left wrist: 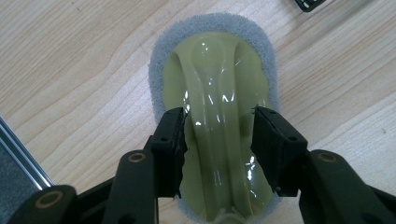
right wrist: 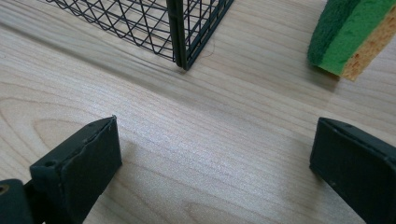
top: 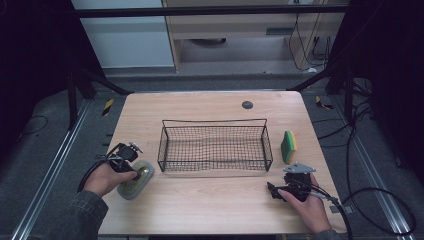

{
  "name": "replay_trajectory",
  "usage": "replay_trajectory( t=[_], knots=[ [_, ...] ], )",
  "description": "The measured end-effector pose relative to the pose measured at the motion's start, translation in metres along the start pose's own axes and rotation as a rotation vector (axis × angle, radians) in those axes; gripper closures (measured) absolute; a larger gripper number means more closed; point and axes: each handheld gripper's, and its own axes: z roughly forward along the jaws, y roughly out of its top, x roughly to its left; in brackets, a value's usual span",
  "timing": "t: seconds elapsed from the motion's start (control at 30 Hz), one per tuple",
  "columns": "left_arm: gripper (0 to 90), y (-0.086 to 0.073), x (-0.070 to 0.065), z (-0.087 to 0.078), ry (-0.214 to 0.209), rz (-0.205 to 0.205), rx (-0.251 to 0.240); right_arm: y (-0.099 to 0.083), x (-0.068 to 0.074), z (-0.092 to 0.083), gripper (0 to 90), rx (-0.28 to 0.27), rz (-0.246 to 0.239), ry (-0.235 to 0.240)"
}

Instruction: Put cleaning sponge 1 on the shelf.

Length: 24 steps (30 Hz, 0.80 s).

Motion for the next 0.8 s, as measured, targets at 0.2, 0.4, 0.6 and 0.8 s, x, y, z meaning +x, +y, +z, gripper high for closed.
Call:
replay_trajectory(
  t=[0.2, 0.4, 0.6, 0.8],
  knots=[
    [56.3, 0.001, 0.0011, 0.0032, 0.0, 0.004, 0.017, 0.0, 0.0, -0.0001, 2.2, 0.0, -0.001, 0.002],
    [58.1, 0.001, 0.0016, 0.0053, -0.002, 0.005, 0.02, -0.0002, -0.0003, 0.0001, 2.2, 0.0, -0.007, 0.0],
    [64.3, 0.0018, 0.0023, 0.0057, -0.021, 0.009, 0.018, -0.0002, -0.0003, 0.0, 2.2, 0.0, -0.008, 0.0],
    [70.4, -0.0001, 0.0043, -0.0007, -0.006, 0.028, -0.004, -0.0003, -0.0002, 0.0, 2.2, -0.001, -0.008, 0.001]
  ],
)
